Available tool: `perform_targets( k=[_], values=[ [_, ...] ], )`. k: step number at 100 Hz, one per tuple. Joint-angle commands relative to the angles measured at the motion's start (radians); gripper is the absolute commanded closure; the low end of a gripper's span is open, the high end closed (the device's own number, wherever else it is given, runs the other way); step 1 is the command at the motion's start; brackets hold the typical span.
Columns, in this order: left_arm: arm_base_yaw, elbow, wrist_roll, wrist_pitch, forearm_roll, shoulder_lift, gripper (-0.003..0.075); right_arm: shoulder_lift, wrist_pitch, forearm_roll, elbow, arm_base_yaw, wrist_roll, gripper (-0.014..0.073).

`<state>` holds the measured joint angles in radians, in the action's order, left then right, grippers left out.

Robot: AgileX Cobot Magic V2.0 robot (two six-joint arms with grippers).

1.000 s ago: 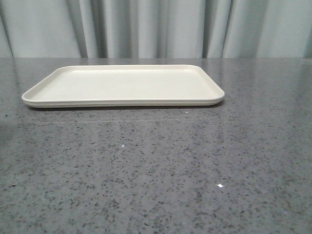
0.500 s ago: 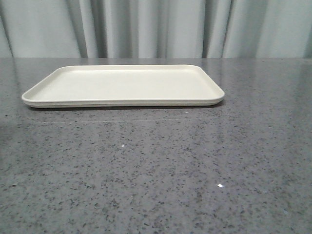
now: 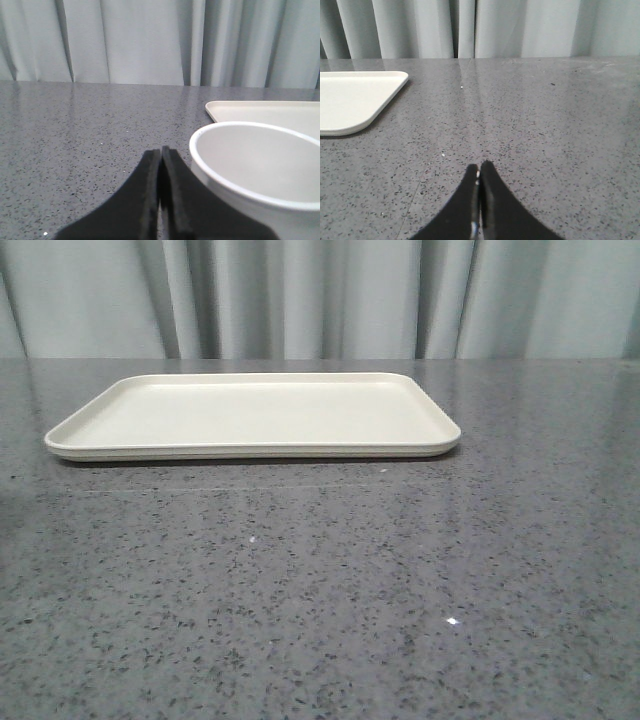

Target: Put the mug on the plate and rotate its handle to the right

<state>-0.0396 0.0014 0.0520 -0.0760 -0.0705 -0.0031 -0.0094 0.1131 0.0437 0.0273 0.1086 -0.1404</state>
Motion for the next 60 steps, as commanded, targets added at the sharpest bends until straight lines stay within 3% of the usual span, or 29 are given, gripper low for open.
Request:
perform_targets(
  k=[1,19,32,60],
  values=[
    [0.001,0.001,0.001,0.070,-0.046,-0.030,0.0740,-0.022,-0.095,0.011,0.000,0.002,0.002,0.0661],
    [0.001,-0.057,0.001,0.028,-0.143,-0.030,0.0740,-0.021,-0.105,-0.018,-0.023,0.002,0.002,0.0661],
    [0.001,-0.160,0.001,-0.110,-0.159,-0.027,0.0740,-0.010,-0.064,-0.084,-0.079,0.002,0.002,0.0661],
    [0.001,-0.398,0.001,-0.345,-0.158,0.114,0.0740,0.103,0.145,-0.093,-0.302,0.002,0.005,0.0661]
  ],
)
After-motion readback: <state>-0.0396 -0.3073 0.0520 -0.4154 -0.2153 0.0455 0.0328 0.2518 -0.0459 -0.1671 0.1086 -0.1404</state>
